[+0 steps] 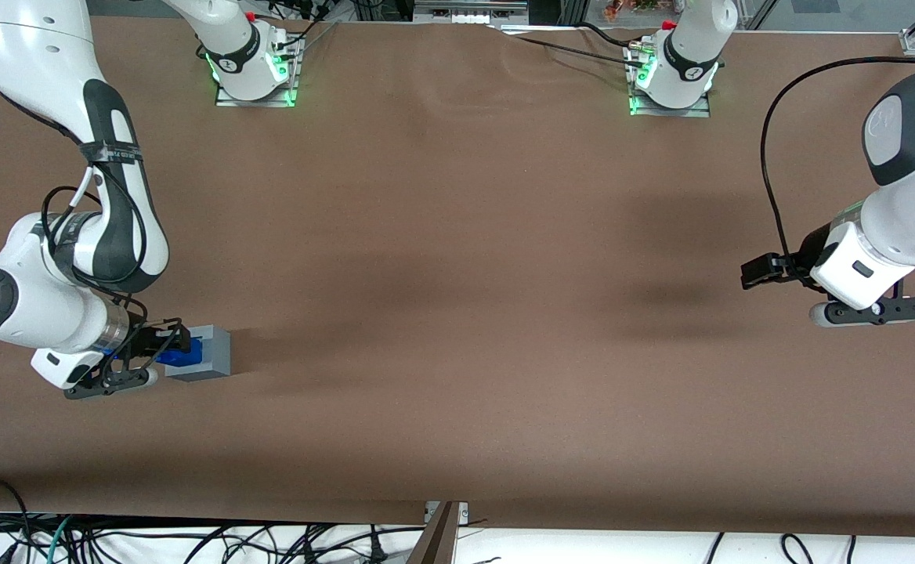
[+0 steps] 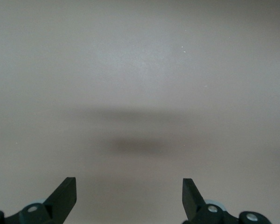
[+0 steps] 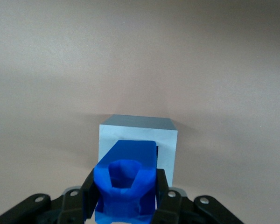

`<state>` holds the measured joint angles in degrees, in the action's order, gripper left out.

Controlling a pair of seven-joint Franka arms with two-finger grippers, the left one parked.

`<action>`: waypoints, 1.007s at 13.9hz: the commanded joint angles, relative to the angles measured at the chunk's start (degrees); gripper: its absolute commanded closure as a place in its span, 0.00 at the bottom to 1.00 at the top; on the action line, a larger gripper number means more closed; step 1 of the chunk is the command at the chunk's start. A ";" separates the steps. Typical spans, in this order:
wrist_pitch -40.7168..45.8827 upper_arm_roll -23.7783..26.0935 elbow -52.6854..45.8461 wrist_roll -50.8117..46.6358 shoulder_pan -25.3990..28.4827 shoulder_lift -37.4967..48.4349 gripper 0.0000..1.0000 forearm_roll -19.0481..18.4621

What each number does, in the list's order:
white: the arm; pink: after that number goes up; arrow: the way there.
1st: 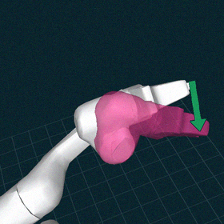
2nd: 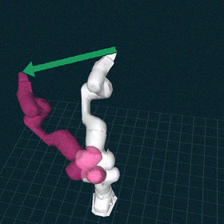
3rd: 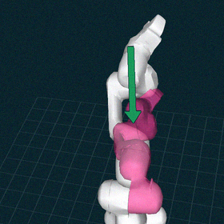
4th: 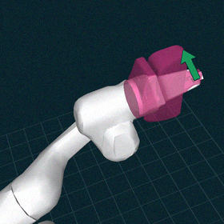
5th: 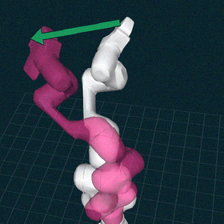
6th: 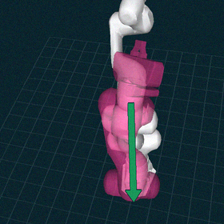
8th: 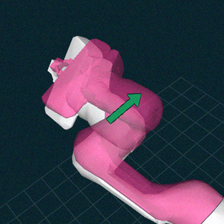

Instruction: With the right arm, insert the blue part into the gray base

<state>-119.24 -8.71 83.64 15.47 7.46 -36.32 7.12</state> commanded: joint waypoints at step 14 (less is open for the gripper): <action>0.23 0.80 3.81 -1.41 -1.92 0.90 0.70 1.75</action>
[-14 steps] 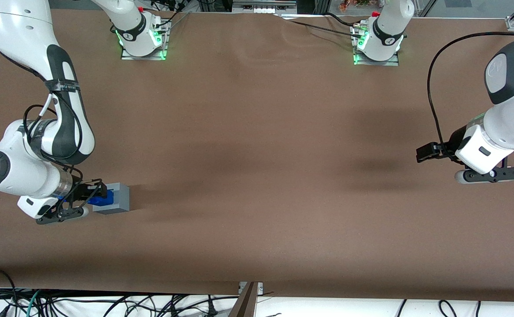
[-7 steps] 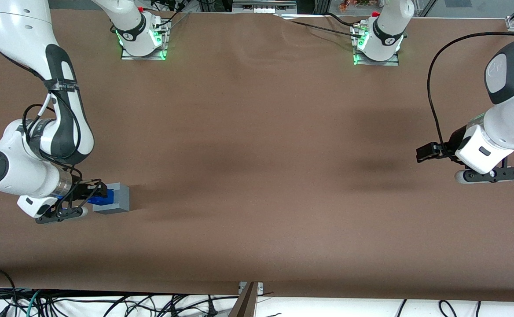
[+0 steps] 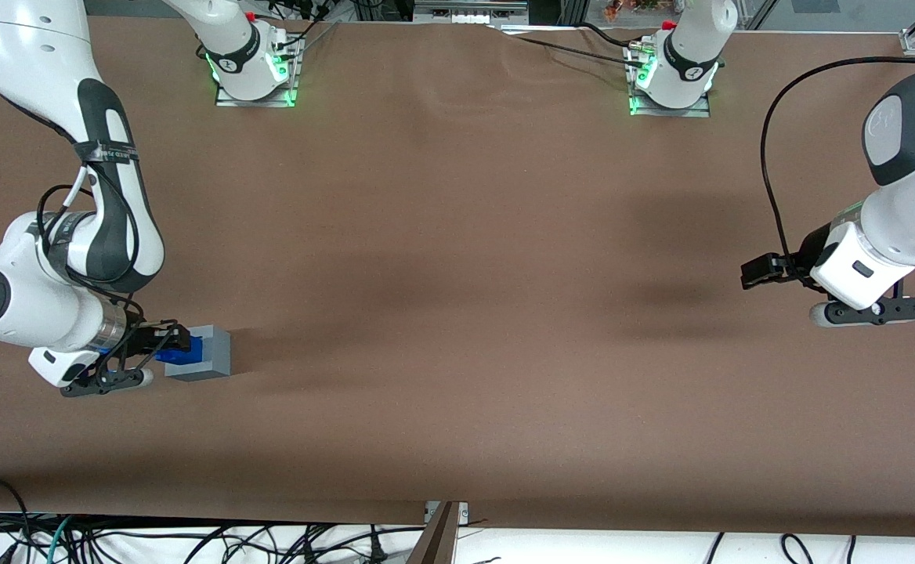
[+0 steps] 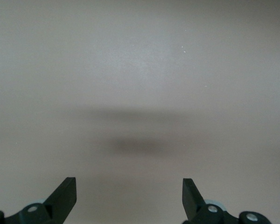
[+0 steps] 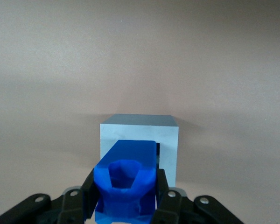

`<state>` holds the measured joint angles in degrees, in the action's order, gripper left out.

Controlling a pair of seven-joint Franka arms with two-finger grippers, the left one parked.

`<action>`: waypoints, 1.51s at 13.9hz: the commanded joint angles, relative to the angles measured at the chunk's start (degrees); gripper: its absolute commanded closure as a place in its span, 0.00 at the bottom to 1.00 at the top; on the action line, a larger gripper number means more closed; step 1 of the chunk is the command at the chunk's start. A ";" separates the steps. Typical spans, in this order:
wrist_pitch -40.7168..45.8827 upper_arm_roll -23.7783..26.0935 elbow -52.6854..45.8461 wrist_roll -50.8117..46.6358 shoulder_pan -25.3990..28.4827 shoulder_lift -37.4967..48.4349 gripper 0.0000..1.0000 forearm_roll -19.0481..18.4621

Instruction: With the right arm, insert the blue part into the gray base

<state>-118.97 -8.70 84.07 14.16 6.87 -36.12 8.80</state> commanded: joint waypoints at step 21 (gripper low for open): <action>20.50 1.84 1.97 -4.22 -1.15 23.43 0.00 -1.07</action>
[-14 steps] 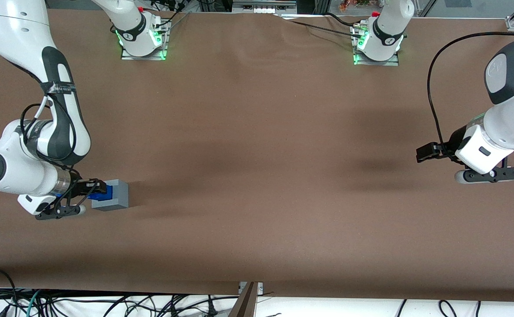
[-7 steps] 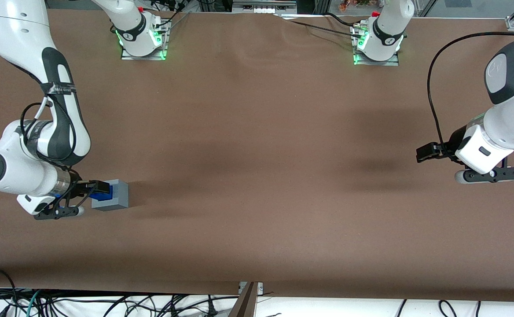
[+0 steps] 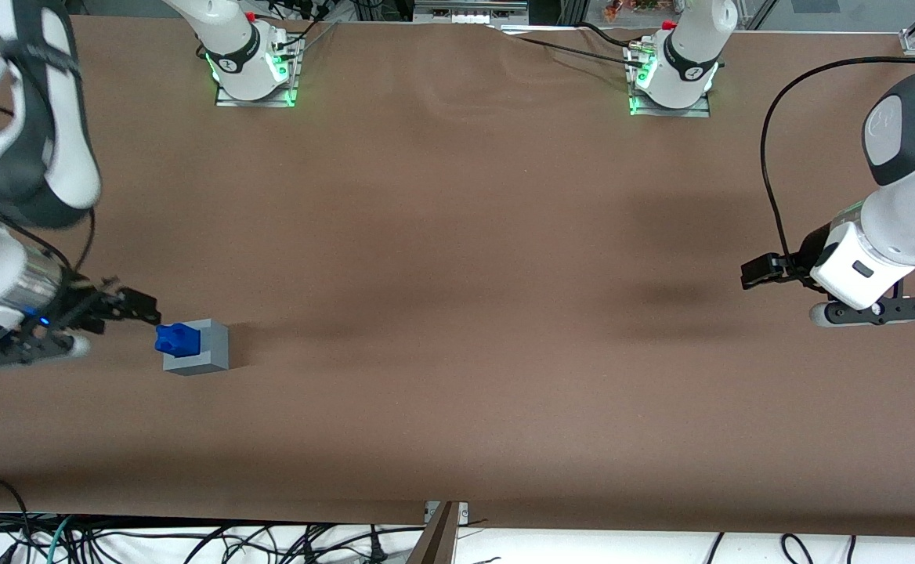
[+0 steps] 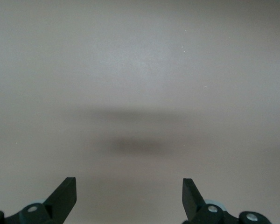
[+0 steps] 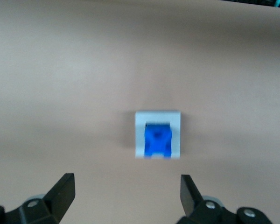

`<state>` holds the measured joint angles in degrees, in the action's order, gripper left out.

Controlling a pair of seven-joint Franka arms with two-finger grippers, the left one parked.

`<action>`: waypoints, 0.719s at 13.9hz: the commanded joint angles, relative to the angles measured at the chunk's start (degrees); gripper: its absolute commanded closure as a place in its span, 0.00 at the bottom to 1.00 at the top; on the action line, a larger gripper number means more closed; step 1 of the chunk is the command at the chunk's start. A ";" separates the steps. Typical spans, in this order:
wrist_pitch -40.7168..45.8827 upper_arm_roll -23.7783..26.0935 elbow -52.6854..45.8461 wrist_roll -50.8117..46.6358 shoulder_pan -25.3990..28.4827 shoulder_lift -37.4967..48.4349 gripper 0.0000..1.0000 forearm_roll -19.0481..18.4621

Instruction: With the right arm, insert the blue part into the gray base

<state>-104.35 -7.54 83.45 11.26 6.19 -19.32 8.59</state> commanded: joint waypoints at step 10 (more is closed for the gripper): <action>17.95 1.56 2.25 -4.32 -1.62 13.95 0.00 -5.50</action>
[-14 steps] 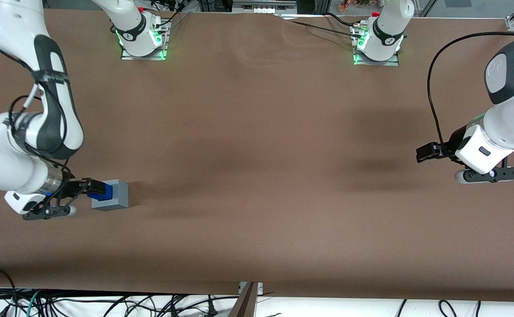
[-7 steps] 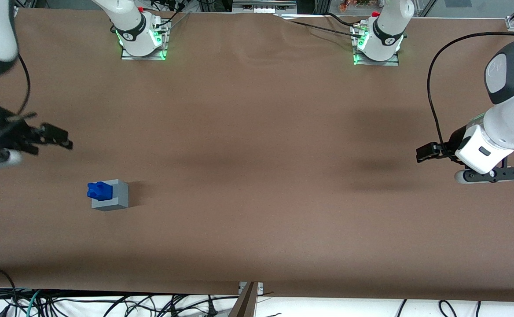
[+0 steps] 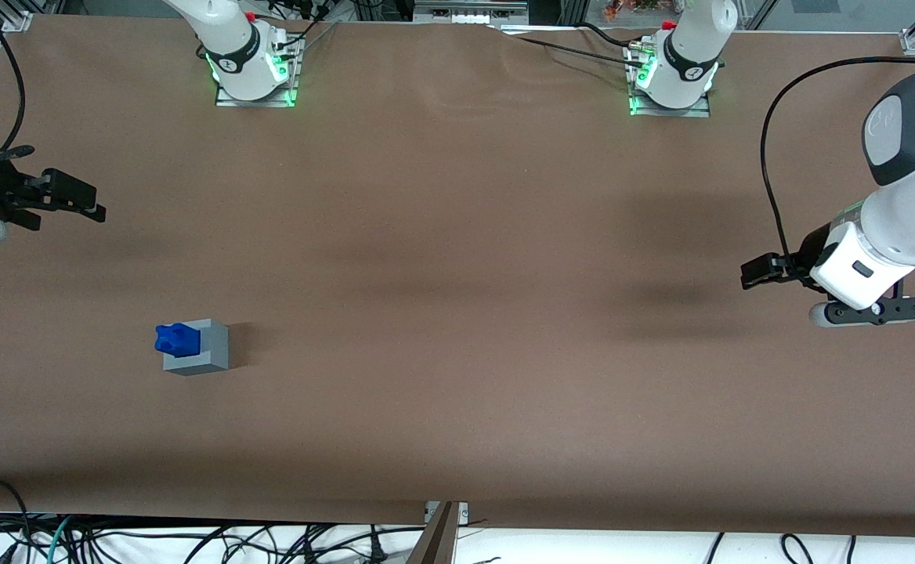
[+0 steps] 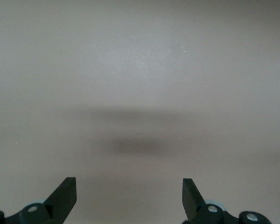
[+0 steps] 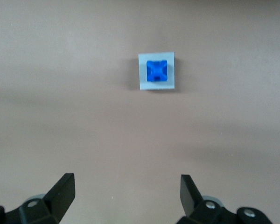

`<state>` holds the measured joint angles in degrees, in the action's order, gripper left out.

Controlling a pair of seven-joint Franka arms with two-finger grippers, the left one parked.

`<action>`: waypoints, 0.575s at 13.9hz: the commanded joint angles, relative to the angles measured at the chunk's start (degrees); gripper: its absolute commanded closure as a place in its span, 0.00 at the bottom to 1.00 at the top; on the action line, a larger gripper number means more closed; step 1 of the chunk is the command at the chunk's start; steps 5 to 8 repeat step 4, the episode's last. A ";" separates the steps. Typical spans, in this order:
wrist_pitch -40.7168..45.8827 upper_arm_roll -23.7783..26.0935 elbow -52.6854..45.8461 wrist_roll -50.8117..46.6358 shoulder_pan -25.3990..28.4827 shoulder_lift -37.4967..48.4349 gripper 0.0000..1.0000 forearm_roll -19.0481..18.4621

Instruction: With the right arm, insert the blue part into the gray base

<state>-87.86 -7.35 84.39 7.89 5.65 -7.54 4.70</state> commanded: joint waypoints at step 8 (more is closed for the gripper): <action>1.56 2.16 1.21 -1.03 -1.08 2.09 0.00 -2.33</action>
